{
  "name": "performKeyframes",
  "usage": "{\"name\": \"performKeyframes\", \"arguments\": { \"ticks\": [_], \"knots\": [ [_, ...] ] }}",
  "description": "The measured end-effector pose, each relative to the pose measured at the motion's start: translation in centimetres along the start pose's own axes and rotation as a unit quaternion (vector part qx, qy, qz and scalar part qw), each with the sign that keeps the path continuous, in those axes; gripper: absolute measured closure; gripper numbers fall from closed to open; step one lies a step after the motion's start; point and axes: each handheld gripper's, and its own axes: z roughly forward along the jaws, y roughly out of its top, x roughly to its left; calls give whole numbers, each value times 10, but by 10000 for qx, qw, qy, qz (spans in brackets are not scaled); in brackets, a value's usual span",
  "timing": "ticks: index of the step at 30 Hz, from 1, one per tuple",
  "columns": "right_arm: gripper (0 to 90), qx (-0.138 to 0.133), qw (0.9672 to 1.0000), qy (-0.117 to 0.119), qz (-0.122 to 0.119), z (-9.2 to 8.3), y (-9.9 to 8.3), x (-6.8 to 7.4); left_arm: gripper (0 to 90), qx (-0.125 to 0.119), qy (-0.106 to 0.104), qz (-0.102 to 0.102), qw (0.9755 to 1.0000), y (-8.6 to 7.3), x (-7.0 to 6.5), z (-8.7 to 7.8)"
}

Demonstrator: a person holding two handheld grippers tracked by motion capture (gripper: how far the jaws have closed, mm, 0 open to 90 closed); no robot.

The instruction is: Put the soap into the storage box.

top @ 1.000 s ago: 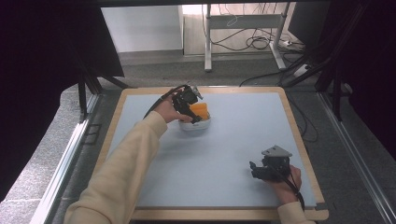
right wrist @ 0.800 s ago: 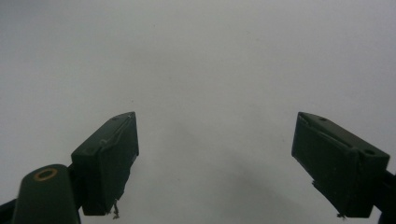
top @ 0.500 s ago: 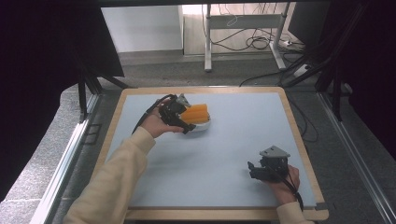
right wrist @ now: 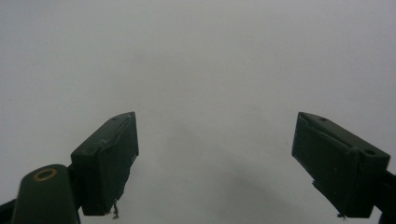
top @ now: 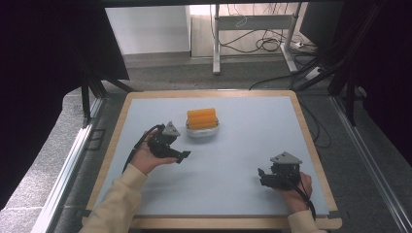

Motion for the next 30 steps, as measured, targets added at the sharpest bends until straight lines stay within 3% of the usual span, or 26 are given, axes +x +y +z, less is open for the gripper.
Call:
{"name": "performKeyframes", "arguments": {
  "ticks": [4, 6, 8, 12, 16, 25, 27, 30],
  "knots": [
    [150, -18, 10000, 35, 8, 0, 0, 1, 185, 38, 41, -310, 9995, -23, -3, -4],
    [149, -22, 10000, 42, 10, 1, 0, 1, 185, 74, 12, -365, 9993, -32, -5, -7],
    [149, -45, 10000, 60, 18, 1, 0, 1, 185, 142, 172, -396, 9990, -42, -8, -10],
    [149, -100, 9999, 99, -11, 0, 0, 1, 192, -41, 186, -635, 9978, -61, -12, -17],
    [148, -150, 9997, 172, -25, -1, 0, 2, 192, 60, 201, -610, 9979, -68, -14, -18],
    [149, -233, 9995, 207, 17, -3, 0, -1, 188, -67, 245, -562, 9981, -70, -11, -22],
    [148, -251, 9994, 227, 13, -3, 0, -1, 187, -2, 328, -589, 9977, -70, -11, -21],
    [146, -311, 9992, 262, -3, -3, 0, -1, 187, -29, 269, -663, 9974, -70, -8, -22]
  ]
}}
